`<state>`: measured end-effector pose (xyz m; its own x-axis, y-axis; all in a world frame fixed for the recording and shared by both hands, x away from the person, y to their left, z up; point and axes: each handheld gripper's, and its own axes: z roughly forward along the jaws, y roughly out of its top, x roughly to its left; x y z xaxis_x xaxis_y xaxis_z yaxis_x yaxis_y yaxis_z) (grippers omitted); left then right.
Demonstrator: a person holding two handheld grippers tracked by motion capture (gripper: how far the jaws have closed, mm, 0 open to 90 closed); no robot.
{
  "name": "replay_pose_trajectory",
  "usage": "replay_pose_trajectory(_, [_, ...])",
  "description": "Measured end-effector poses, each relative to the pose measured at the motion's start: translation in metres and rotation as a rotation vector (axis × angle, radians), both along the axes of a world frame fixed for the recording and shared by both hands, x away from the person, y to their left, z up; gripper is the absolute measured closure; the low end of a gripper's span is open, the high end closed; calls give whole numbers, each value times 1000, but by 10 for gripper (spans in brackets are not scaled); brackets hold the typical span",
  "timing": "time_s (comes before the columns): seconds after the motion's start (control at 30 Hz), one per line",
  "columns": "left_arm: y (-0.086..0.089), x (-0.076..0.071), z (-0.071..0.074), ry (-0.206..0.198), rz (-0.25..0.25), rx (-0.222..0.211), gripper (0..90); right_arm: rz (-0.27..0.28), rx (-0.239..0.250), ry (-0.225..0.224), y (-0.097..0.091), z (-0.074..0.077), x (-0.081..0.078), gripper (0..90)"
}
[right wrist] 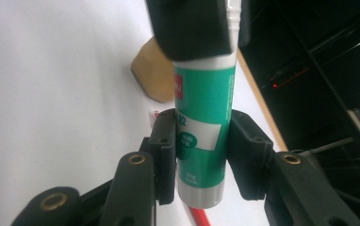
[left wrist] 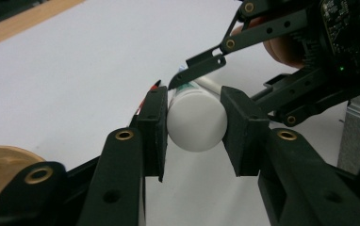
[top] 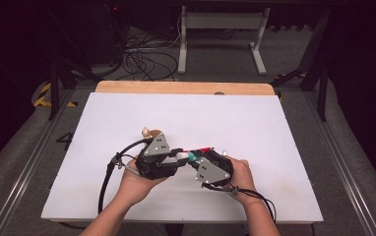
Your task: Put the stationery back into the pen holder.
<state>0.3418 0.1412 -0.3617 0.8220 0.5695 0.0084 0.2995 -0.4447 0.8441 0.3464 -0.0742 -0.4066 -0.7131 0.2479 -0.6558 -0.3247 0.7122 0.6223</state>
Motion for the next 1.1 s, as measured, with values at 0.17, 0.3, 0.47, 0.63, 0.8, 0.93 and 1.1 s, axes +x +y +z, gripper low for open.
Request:
replay_pose_trajectory(0.17, [8,-1,-2,-21,30,-12,498,-25,48,51,-1,-2,4,658])
replay_pose_trajectory(0.3, [13,-3,-7,-24,40,-15,459,-31,106,76,-3,-1,6,658])
replay_pose_trajectory(0.47, [20,-6,-12,-31,35,-22,436,-32,180,109,-4,2,6,658])
replay_pose_trajectory(0.63, [26,-11,-19,-52,26,-1,398,-52,204,119,-3,2,8,658])
replay_pose_trajectory(0.8, [34,-12,-27,-47,46,-4,364,-67,244,128,-2,2,8,658])
replay_pose_trajectory(0.93, [41,-15,-32,-55,49,-4,354,-82,290,147,-1,3,9,658])
replay_pose_trajectory(1.1, [44,-16,-40,-73,55,2,348,-102,345,170,1,4,9,658])
